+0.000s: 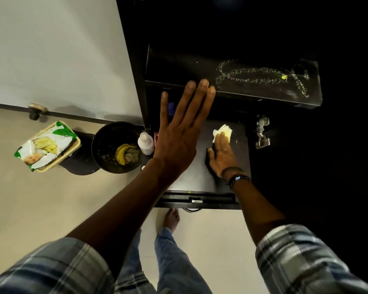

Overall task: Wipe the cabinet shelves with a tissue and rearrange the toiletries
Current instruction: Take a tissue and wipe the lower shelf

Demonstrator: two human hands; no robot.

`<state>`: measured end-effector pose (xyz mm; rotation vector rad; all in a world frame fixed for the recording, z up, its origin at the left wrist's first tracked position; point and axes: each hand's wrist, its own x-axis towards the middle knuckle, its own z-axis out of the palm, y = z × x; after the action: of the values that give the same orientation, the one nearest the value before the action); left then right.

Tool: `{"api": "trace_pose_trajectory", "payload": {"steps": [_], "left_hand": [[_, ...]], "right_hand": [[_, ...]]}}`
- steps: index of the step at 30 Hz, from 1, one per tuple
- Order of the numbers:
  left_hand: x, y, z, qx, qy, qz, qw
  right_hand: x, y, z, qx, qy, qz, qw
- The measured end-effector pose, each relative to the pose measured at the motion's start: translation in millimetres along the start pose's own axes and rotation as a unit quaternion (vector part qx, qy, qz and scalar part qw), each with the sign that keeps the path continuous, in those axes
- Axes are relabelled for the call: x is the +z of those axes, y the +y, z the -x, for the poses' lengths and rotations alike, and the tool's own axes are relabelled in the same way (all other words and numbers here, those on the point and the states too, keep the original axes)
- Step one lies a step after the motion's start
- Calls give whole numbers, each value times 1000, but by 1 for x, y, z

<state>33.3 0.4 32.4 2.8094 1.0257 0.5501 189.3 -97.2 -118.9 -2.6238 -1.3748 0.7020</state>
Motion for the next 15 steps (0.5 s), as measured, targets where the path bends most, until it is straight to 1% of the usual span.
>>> {"api": "trace_pose_trajectory", "payload": {"steps": [2, 4, 6, 7, 9, 12, 15], "left_hand": [[0, 1, 0, 0, 2, 2, 1000], [0, 1, 0, 0, 0, 6, 1000], [1, 2, 1, -2, -1, 7, 1000], [1, 2, 1, -4, -3, 6, 1000], [-1, 3, 1, -8, -6, 3, 1000], [0, 3, 1, -9, -7, 5, 1000], [1, 3, 1, -8, -9, 0, 1000]], "right_hand": [[13, -9, 39, -47, -29, 10, 998], [25, 0, 82, -63, -58, 14, 996], [27, 19, 114, -44, -66, 20, 997], [24, 30, 121, -20, -68, 17, 997], [11, 47, 111, 30, -59, 19, 998], [-14, 53, 63, 78, -38, 24, 996], [-34, 34, 8, 98, -84, 12, 992]]}}
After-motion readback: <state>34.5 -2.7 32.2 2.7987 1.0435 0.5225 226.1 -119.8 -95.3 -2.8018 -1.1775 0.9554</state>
